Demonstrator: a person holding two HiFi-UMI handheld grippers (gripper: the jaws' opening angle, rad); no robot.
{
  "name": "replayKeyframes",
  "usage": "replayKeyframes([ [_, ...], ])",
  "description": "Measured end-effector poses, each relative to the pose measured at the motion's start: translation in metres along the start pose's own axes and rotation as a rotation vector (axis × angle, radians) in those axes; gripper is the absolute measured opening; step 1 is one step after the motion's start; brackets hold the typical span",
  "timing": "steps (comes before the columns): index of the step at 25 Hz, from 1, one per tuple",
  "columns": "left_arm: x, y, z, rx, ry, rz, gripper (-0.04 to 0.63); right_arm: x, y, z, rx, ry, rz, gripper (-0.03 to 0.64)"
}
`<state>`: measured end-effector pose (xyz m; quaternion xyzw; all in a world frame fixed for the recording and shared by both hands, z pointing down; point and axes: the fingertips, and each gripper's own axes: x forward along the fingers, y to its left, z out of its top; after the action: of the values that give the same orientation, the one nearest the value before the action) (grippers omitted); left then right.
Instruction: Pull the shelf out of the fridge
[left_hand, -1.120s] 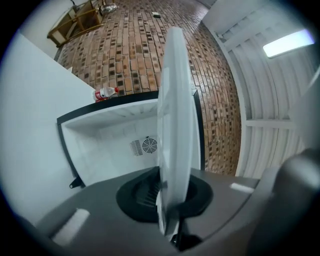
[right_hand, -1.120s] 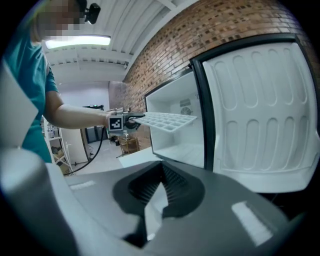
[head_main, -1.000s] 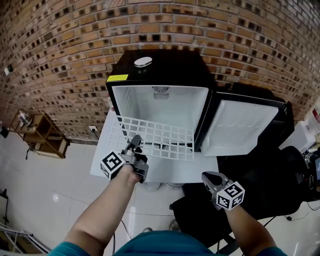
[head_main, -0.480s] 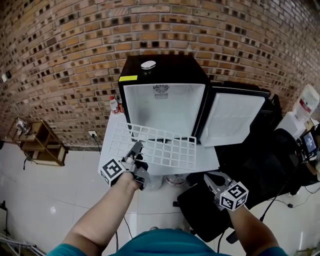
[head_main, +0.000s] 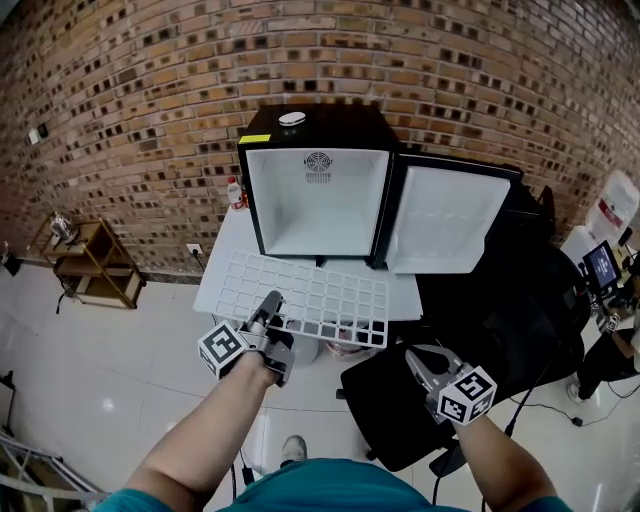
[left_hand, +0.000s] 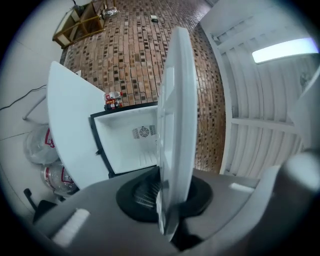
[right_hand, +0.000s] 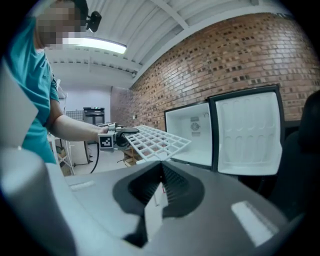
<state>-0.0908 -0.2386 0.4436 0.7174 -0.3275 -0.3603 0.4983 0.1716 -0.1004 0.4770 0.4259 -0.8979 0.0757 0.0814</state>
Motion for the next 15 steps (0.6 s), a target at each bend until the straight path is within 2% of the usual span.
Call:
replayKeyframes([
  [6, -0.062, -0.009, -0.065, 0.006, -0.035, 0.041, 0.005, -0.055, 0.026, -0.022, -0.008, 0.004, 0.082, 0.003],
  [10, -0.099, -0.024, -0.089, 0.025, -0.031, 0.051, 0.005, -0.079, 0.044, -0.029, 0.003, 0.005, 0.105, 0.003],
  [12, -0.115, -0.033, -0.094, 0.025, -0.032, 0.035, 0.005, -0.085, 0.056, -0.031, 0.002, 0.007, 0.115, 0.003],
  [15, -0.137, -0.052, -0.095, 0.000, -0.046, -0.031, 0.005, -0.090, 0.075, -0.033, 0.004, 0.006, 0.125, 0.003],
])
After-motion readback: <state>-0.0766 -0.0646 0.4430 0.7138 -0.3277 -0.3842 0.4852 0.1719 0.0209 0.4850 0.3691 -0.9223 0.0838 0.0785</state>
